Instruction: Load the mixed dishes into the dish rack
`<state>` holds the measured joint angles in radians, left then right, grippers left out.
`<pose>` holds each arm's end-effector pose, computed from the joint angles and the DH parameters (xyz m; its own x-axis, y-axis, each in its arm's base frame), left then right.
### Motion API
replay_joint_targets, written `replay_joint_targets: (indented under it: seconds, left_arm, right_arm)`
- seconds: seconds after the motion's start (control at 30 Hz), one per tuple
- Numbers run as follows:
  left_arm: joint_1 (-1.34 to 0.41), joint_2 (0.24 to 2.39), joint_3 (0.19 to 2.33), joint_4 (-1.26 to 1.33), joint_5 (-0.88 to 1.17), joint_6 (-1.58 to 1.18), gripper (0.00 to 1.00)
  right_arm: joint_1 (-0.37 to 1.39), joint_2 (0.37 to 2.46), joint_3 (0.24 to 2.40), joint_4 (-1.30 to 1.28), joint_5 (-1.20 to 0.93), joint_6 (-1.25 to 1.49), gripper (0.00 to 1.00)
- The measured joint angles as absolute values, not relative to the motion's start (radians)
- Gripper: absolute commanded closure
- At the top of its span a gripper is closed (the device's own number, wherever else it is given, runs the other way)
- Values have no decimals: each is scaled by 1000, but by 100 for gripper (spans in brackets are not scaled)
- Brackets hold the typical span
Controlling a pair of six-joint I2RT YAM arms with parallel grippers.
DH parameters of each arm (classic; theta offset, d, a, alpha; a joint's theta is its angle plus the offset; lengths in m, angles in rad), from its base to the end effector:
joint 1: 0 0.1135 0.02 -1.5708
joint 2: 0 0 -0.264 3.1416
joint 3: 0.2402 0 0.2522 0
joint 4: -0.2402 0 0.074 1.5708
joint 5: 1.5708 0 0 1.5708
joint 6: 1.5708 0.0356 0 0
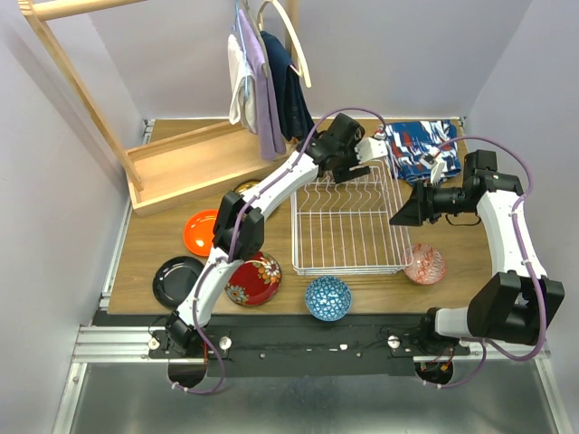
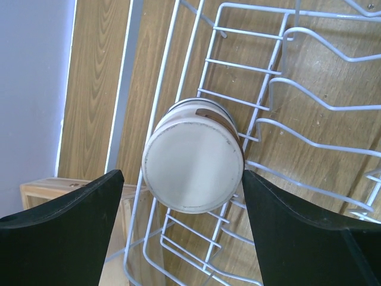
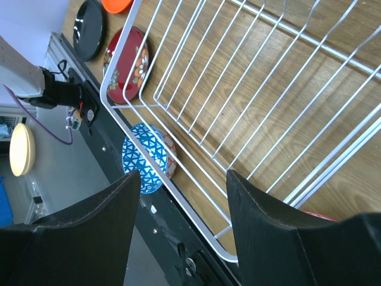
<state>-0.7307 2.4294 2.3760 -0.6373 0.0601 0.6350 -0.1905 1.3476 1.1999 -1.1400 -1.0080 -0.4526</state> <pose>0.4097 -0.3700 0.2631 0.0337 0.7649 -0.6433 0.8455 0.3214 0.4264 0.2400 -0.0156 0.3050 -0.7906 -0.0851 -0.6063 -0.5301 0.5909 0.6082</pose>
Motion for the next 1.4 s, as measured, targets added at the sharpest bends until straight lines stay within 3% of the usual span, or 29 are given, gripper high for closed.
replay_joint_targets:
  seconds: [0.43, 0.63, 0.87, 0.97, 1.07, 1.4]
  left_arm:
    - [-691, 2442, 2413, -649, 130, 600, 18]
    - [-673, 2445, 2418, -664, 192, 585, 17]
    - [-667, 2457, 2418, -688, 224, 579, 26]
    - [-663, 2458, 2418, -689, 252, 577, 40]
    - [-663, 2458, 2418, -689, 279, 580, 44]
    - [-620, 2474, 2460, -665, 385, 406, 53]
  right_arm:
    - [-191, 1348, 1190, -1109, -1007, -415, 33]
    - [-191, 1347, 1187, -1090, -1006, -392, 33]
    - [-191, 1347, 1168, -1062, -992, -362, 33]
    - [-191, 1347, 1166, -1054, -986, -355, 33]
    - [-191, 1346, 1163, -1041, -982, -345, 33]
    - [-191, 1337, 1148, -1015, -970, -322, 34]
